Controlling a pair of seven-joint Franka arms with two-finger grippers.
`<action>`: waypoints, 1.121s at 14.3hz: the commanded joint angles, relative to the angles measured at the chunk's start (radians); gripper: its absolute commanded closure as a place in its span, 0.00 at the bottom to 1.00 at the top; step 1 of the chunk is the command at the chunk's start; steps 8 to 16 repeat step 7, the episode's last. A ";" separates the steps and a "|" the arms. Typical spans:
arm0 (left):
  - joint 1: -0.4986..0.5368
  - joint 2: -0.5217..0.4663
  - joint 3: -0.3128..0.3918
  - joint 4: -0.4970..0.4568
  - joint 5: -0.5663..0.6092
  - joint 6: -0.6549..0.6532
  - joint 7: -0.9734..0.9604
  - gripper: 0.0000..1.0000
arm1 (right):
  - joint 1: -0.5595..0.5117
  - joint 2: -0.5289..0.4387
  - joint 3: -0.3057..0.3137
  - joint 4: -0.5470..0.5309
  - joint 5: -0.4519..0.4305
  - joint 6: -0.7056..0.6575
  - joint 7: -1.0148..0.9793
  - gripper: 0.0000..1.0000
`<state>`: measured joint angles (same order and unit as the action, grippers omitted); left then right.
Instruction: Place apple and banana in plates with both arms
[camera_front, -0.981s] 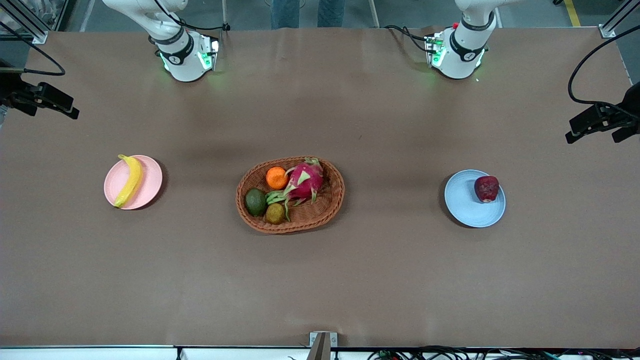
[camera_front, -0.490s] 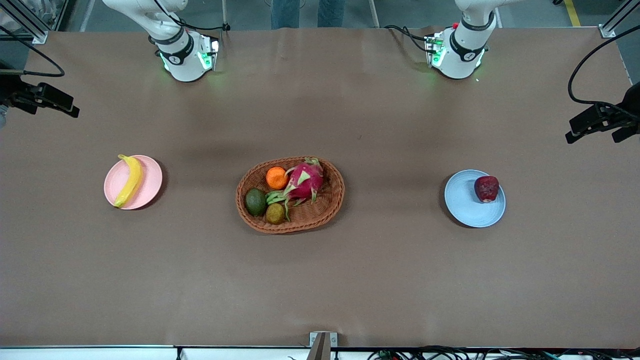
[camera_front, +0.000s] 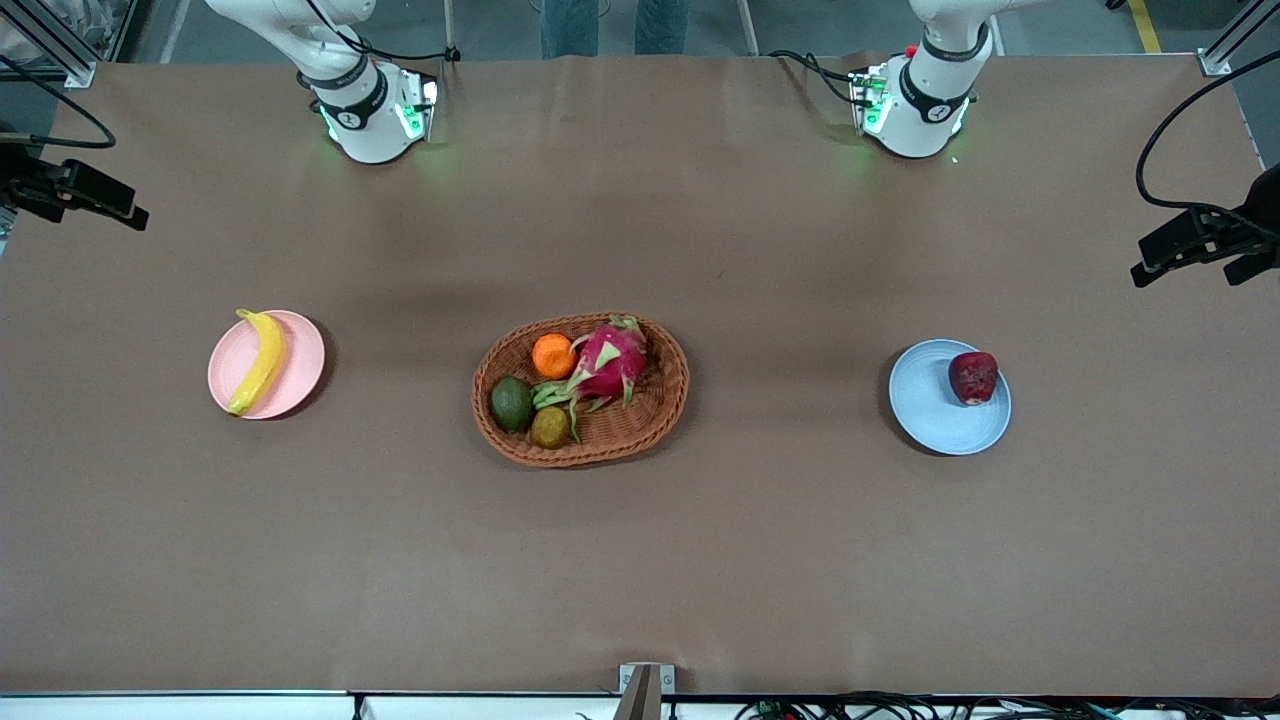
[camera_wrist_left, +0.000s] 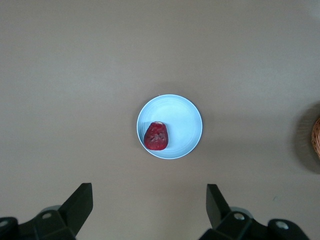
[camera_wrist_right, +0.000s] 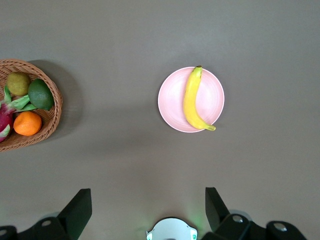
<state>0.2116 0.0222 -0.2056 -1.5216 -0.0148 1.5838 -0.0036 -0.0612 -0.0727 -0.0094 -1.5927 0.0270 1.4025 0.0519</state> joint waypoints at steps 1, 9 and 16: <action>0.000 0.009 -0.001 0.026 -0.014 -0.022 -0.004 0.00 | -0.009 -0.009 0.008 -0.003 0.027 0.015 0.000 0.00; 0.000 0.009 -0.001 0.026 -0.016 -0.022 -0.004 0.00 | 0.017 -0.009 0.008 -0.013 0.044 0.023 0.003 0.00; 0.000 0.009 -0.001 0.026 -0.016 -0.022 -0.004 0.00 | 0.017 -0.009 0.008 -0.013 0.044 0.023 0.003 0.00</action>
